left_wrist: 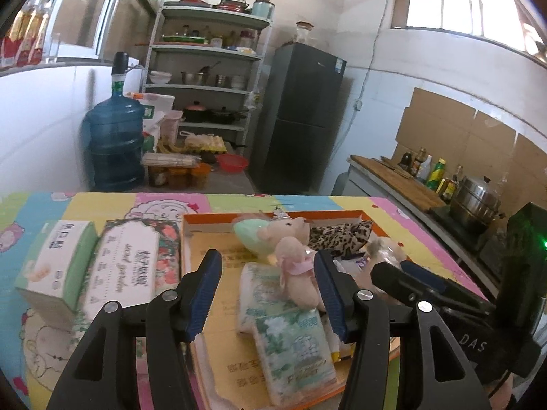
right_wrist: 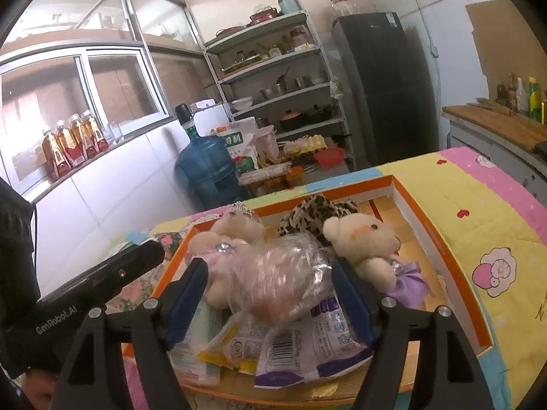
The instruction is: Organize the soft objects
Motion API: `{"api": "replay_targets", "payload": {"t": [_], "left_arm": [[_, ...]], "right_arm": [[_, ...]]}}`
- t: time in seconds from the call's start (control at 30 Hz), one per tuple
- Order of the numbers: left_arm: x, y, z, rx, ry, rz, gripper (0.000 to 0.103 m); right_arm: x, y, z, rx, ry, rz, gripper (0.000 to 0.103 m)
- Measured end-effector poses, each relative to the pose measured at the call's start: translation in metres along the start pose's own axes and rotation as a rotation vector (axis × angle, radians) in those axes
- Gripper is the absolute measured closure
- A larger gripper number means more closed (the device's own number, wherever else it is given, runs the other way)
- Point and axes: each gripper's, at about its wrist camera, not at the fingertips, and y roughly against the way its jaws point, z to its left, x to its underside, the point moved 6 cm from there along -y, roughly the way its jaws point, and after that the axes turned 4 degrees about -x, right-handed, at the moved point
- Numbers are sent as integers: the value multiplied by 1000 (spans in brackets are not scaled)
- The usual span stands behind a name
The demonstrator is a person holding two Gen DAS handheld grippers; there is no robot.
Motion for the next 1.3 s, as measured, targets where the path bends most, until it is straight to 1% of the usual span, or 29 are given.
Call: {"api": "replay_targets", "payload": {"t": [0.1,0.3,0.47,0.57,0.7,0.87,1.17,1.3], "left_arm": [[0,6,3,-4,-4,-3,45],[1,14,5,-4,-4,-6,45],[4,28,10,-10,-6,-23,45],[6,38,13,-43,-25,-43,45],[9,52,18,-67,-36,-61,45],[11,69,27,-92,-25,-71,45],[14,103,50,-178,2,-109,45],[19,119,59,-220,17,-118,45]], "right_arm": [[0,3,4,18,10,-3,29],[-1,8,13,20,19,-7,29],[-3,16,19,24,21,-22,29],[-4,20,25,33,30,-32,29],[-1,23,34,76,58,-36,29],[5,27,47,77,70,-35,29],[20,31,80,94,124,-25,29],[26,36,99,115,165,-46,29]]}}
